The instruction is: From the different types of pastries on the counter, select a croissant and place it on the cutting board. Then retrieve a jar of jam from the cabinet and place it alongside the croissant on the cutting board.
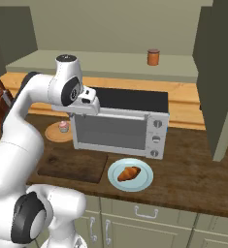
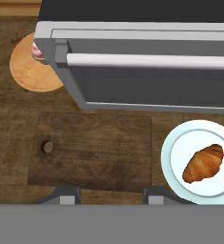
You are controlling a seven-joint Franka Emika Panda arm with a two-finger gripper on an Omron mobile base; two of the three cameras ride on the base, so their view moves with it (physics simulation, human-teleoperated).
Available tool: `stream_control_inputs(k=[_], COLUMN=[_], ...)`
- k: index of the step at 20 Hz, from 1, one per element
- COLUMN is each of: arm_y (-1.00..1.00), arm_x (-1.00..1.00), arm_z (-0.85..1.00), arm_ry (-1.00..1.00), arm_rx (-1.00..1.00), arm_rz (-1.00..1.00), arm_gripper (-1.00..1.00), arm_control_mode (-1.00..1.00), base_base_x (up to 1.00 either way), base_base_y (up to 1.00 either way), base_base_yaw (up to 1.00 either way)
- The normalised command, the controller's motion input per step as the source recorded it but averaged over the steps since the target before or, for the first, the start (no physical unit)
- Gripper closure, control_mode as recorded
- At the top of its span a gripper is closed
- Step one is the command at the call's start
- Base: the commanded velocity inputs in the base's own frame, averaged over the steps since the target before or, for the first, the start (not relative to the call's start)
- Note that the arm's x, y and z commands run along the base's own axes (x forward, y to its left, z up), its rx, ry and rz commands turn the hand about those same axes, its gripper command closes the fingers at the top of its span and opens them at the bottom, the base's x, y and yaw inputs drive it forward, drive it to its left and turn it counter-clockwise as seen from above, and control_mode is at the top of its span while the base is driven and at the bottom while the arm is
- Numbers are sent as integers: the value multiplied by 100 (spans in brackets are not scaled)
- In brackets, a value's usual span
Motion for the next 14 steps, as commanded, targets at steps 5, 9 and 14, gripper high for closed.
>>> stream_control_inputs(k=[5,9,14], arm_y=[-28,-75,-85], arm_x=[0,0,-4], arm_z=[-9,-37,-36], arm_ry=[1,2,11], arm_rx=[0,2,1], arm_rz=[-2,-12,-19], arm_gripper=[-100,-100,-100], arm_control_mode=[-100,-100,-100], base_base_x=[0,0,0], base_base_y=[0,0,0], base_base_yaw=[0,0,0])
